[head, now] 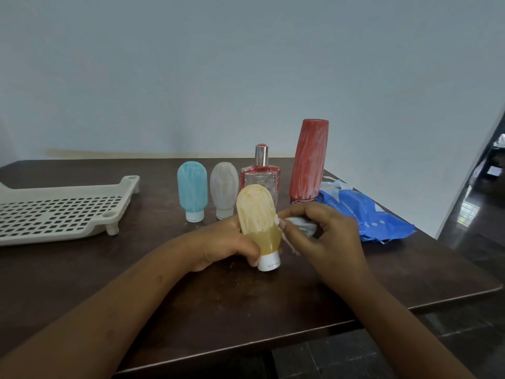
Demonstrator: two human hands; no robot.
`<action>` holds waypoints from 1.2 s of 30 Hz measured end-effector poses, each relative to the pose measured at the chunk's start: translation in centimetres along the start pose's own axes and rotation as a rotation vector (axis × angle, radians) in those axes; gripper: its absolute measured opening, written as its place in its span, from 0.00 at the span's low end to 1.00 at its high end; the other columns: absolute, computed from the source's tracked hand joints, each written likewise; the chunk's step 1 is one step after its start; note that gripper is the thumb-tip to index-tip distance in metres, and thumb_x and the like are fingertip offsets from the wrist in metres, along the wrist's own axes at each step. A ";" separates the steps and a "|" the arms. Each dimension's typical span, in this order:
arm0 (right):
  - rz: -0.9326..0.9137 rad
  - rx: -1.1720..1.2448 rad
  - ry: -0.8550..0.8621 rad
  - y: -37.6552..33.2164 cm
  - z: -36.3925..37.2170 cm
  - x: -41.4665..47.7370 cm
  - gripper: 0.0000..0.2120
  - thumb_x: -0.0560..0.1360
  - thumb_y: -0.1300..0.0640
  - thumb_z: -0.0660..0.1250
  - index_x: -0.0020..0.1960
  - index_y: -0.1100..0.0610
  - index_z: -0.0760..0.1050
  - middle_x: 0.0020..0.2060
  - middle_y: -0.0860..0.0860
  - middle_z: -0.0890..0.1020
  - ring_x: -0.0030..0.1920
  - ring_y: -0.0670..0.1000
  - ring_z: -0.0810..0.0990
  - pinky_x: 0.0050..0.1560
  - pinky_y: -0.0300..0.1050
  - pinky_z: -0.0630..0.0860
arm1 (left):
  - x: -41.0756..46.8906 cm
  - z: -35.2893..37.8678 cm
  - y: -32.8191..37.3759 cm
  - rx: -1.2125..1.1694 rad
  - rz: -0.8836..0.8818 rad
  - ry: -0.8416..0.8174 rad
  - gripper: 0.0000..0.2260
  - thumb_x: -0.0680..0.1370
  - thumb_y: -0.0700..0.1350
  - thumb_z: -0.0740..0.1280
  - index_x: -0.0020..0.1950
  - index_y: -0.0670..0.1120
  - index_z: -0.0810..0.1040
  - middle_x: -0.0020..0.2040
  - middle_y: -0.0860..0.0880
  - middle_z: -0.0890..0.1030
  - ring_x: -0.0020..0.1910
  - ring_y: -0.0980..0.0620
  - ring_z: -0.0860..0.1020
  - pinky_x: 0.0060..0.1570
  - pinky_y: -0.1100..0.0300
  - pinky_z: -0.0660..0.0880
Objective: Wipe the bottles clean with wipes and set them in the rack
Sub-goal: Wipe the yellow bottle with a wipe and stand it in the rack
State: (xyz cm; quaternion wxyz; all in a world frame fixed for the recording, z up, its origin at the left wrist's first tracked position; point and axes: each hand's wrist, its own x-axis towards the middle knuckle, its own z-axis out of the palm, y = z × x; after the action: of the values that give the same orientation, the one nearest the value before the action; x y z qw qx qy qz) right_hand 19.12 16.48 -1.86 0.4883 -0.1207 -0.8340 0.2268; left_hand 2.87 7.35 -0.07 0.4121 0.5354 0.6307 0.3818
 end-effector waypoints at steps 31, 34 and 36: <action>-0.116 -0.013 -0.115 0.5 1.5 2.7 0.06 0.70 0.63 0.72 0.43 0.53 0.81 0.38 0.40 0.80 0.42 0.42 0.79 0.39 0.29 0.72 | -0.3 -1.8 0.2 -0.210 -0.085 -0.019 0.19 0.72 0.25 0.65 0.52 0.47 0.75 0.43 0.50 0.82 0.41 0.56 0.83 0.39 0.66 0.78; -0.133 0.002 -0.108 0.4 1.5 2.3 0.05 0.70 0.62 0.71 0.43 0.53 0.81 0.39 0.41 0.80 0.42 0.42 0.79 0.40 0.31 0.73 | -0.5 -1.8 0.3 -0.219 -0.079 -0.033 0.19 0.71 0.24 0.66 0.53 0.47 0.75 0.42 0.51 0.84 0.41 0.56 0.83 0.40 0.66 0.79; -0.161 0.012 -0.132 0.2 1.5 2.1 0.05 0.70 0.61 0.71 0.44 0.53 0.81 0.41 0.41 0.81 0.43 0.42 0.79 0.41 0.32 0.74 | -0.7 -1.9 0.3 -0.237 -0.081 -0.025 0.19 0.72 0.24 0.65 0.52 0.47 0.75 0.40 0.52 0.85 0.41 0.56 0.84 0.40 0.66 0.79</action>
State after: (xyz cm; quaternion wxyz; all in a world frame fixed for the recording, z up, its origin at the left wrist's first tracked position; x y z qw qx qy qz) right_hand 16.79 17.18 -0.96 0.4495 -0.0349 -0.8700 0.1993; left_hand 1.28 6.66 1.00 0.4955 0.4616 0.5971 0.4300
